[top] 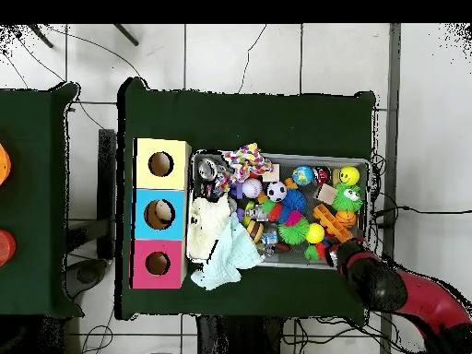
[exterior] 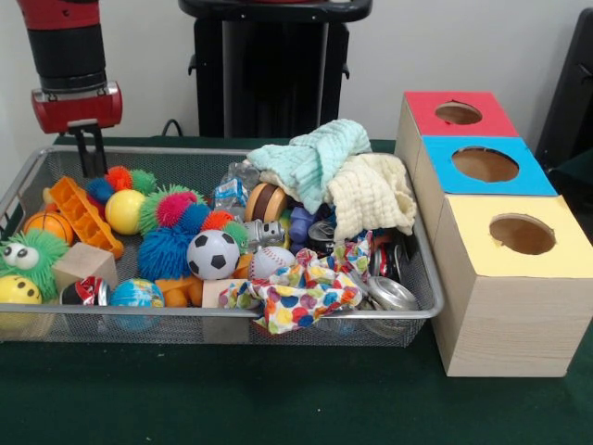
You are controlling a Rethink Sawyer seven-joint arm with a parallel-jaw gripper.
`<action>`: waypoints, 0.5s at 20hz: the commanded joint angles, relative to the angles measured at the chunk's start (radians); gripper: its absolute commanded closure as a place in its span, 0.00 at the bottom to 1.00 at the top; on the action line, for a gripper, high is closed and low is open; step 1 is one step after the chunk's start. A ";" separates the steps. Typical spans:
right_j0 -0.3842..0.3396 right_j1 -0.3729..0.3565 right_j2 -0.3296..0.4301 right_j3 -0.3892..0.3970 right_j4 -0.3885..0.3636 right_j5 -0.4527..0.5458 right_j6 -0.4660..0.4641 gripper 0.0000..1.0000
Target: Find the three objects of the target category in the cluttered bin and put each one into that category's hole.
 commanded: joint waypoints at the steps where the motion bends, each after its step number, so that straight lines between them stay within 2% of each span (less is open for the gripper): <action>1: -0.003 0.048 0.047 -0.034 0.016 0.044 0.062 1.00; 10: -0.012 0.063 0.050 -0.037 0.021 0.049 0.060 1.00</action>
